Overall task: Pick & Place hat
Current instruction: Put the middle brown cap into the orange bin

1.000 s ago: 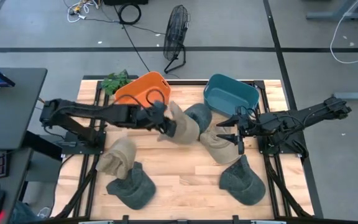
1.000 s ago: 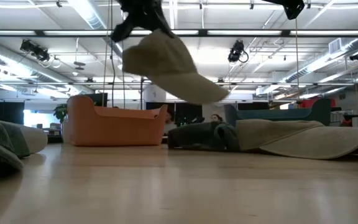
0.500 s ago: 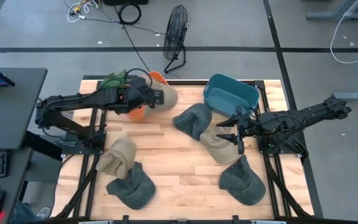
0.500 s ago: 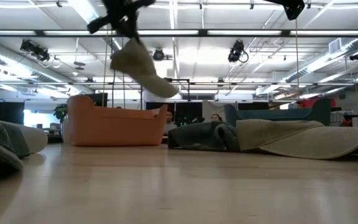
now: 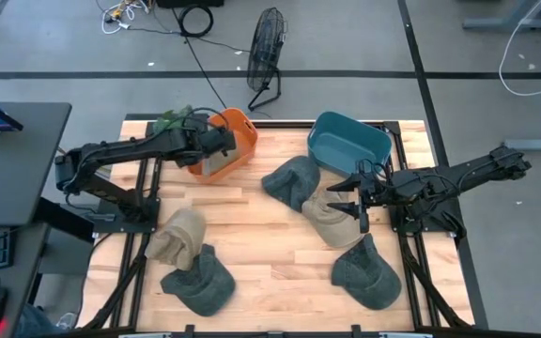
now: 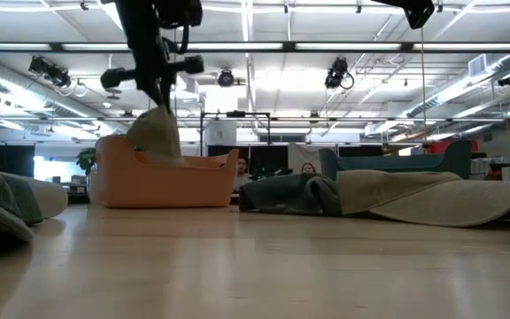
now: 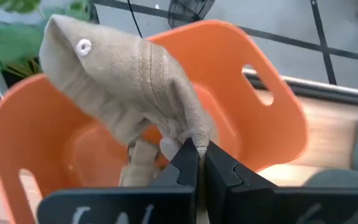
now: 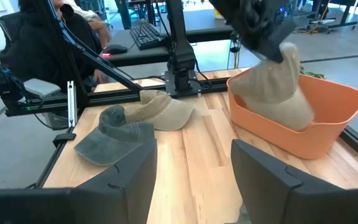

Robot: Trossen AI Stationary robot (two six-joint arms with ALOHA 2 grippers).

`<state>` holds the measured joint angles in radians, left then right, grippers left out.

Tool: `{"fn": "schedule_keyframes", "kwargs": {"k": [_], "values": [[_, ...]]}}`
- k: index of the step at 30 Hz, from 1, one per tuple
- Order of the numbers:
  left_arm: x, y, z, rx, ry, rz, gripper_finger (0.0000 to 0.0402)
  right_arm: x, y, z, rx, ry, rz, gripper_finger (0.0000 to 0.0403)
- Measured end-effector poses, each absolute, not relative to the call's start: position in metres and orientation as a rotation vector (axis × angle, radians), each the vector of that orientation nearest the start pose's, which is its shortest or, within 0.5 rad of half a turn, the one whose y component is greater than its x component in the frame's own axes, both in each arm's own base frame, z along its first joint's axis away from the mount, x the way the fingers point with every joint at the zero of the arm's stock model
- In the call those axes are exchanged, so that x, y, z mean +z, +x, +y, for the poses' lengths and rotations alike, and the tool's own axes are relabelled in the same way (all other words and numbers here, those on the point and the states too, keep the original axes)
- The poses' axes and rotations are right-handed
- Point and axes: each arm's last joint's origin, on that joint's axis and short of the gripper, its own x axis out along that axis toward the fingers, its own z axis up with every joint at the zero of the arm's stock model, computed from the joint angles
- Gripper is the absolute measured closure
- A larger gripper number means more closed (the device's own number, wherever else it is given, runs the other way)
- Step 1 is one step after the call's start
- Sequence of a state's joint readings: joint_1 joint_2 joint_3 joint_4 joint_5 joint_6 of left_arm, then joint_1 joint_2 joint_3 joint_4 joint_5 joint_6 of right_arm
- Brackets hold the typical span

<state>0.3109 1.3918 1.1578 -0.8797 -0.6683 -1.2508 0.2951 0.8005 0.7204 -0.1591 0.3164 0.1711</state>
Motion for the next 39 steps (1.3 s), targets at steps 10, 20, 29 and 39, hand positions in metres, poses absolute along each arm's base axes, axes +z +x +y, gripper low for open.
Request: {"fn": "schedule_keyframes", "kwargs": {"k": [10,20,29,39], "values": [[0.244,0.244,0.099,1.448,-0.852,0.381,0.0383,0.308,0.172,0.043,-0.043,0.086,0.256,0.0193],[0.249,0.246,0.108,1.371,-0.879,0.415,0.0367,0.307,0.172,0.043,-0.044,0.087,0.264,0.0193],[0.245,0.239,0.114,1.362,-0.937,0.508,0.0284,0.307,0.172,0.043,-0.044,0.087,0.264,0.0193],[0.301,0.256,0.102,1.165,-0.727,0.589,0.0292,0.306,0.172,0.043,-0.044,0.084,0.269,0.0193]]}}
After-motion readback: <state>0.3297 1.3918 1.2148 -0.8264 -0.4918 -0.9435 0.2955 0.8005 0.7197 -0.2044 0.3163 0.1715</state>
